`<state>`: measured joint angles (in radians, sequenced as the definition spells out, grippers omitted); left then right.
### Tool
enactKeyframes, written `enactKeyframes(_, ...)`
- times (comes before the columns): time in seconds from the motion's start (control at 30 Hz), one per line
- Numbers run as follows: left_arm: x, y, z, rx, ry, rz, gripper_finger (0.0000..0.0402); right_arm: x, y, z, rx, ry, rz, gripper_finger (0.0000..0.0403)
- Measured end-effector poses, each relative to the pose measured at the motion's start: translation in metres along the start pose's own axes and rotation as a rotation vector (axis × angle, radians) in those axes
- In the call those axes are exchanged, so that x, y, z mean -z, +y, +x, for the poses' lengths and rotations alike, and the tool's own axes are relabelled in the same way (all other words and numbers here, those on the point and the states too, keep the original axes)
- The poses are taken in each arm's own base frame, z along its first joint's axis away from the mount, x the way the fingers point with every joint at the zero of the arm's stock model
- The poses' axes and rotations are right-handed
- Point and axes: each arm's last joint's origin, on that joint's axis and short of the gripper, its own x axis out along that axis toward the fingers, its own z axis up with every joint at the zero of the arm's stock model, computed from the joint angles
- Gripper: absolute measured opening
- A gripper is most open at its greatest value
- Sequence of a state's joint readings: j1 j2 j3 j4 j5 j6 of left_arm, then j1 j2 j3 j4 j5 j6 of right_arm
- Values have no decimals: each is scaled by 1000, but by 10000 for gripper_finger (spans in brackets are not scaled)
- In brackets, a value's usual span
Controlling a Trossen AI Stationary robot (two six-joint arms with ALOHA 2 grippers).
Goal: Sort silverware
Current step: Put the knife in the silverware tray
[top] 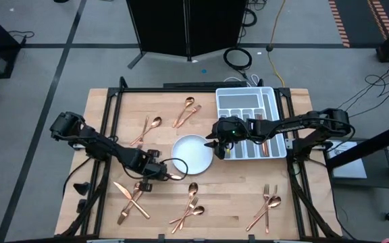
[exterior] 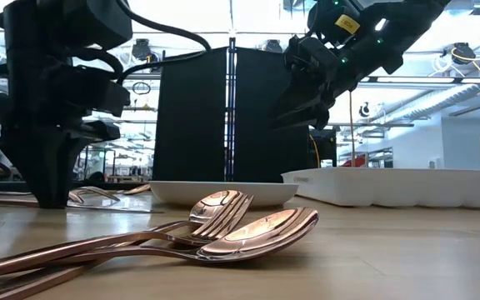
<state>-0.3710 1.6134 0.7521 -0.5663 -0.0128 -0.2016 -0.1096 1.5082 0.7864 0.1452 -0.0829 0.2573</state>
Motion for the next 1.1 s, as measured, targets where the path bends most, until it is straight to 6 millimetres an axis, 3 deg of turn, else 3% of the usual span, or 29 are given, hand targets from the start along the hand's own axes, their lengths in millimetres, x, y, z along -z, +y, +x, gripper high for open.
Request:
enactKeyframes(0.3,-1,2,-35,38,-158,-2,9,0,0,0,0,-1,0,162)
enactKeyframes(0.5,-2,16,-52,-39,-251,-60,10,0,0,0,0,-2,10,162)
enactKeyframes(0.83,-1,20,-52,87,-219,-58,17,0,0,0,0,-2,32,162)
enactKeyframes(1.1,-5,20,-34,81,-151,-111,97,0,0,0,0,-2,19,162)
